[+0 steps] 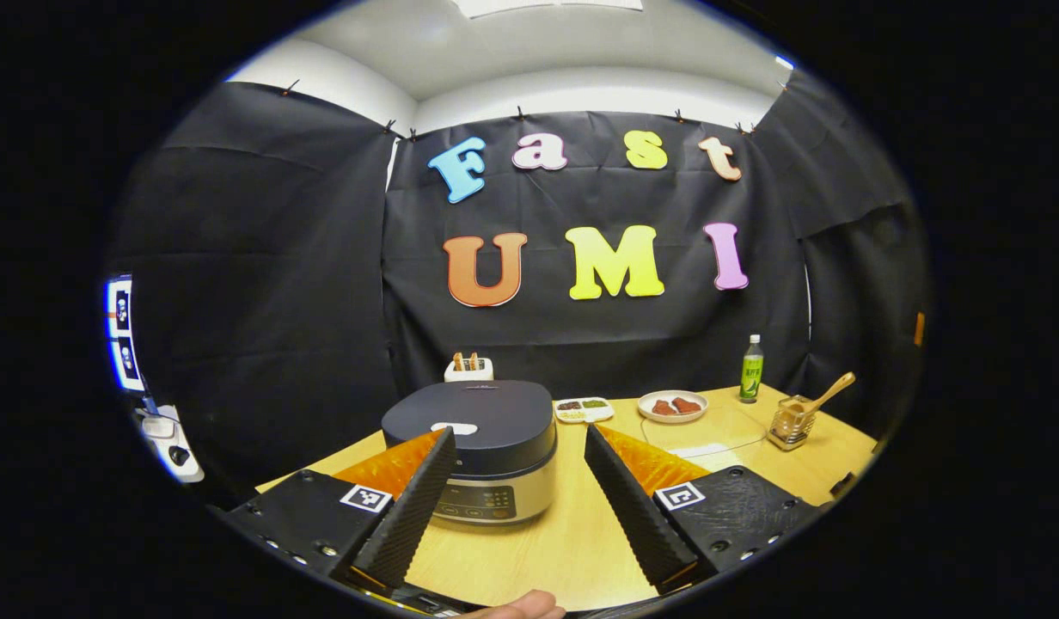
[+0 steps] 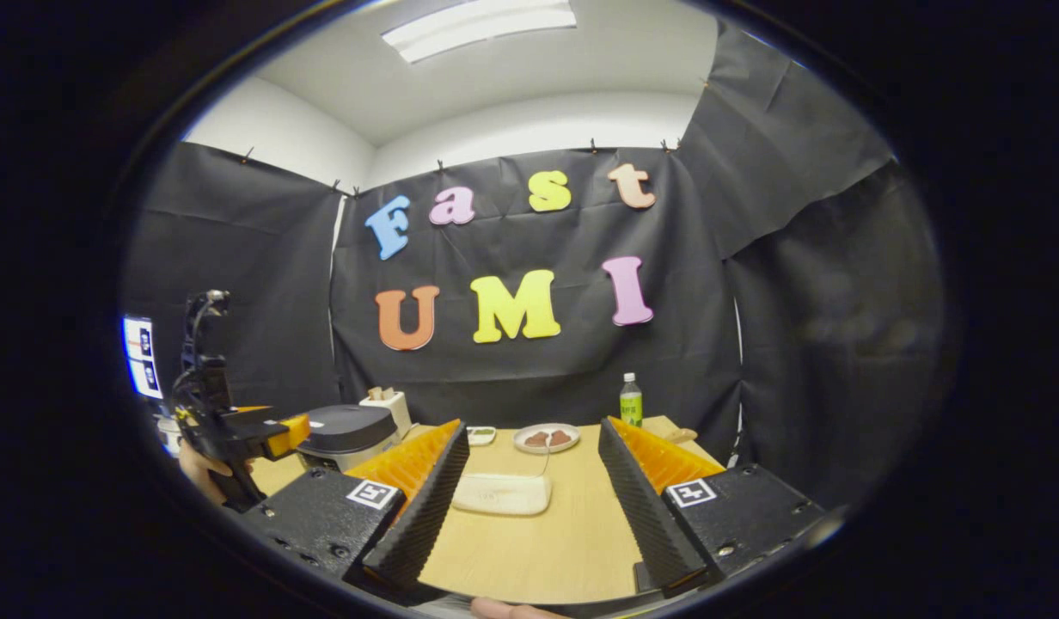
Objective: Close the left gripper, press the button to open the rice cooker; take a wooden spoon from the chopstick holder with the right hand, scoop a spoonful of rice and pour it into the rice cooker, then put the wooden spoon back into the chopstick holder.
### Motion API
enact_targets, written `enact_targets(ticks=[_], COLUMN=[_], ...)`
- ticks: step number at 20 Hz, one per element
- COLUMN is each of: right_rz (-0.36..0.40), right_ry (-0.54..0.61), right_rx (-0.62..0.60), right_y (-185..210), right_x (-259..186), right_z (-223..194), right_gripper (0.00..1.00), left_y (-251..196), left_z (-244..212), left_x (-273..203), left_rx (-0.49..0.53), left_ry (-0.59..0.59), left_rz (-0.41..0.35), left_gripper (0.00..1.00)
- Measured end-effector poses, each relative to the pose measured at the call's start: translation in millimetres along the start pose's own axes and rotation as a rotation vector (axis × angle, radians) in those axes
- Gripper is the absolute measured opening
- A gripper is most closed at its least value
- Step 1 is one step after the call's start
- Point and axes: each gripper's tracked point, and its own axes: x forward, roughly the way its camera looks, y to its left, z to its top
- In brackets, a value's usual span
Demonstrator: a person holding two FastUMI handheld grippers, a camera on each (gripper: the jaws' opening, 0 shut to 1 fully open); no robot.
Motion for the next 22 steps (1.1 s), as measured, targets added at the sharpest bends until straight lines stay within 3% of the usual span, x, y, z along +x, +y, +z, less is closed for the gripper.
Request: enact_targets(ticks=[9, 22], right_rz=[-0.006, -0.071], right_ry=[-0.009, 0.001], right_rx=[-0.026, -0.068], right_y=[16, 13], right_x=[-8, -16], right_z=[22, 35], right_gripper=[0.98, 0.98], left_y=[-6, -46], left_z=[25, 37], left_x=[-51, -89], left_rx=[-0.030, 0.008], left_ry=[0.041, 0.021], left_rz=[0.020, -0.063], left_gripper=[0.96, 0.96])
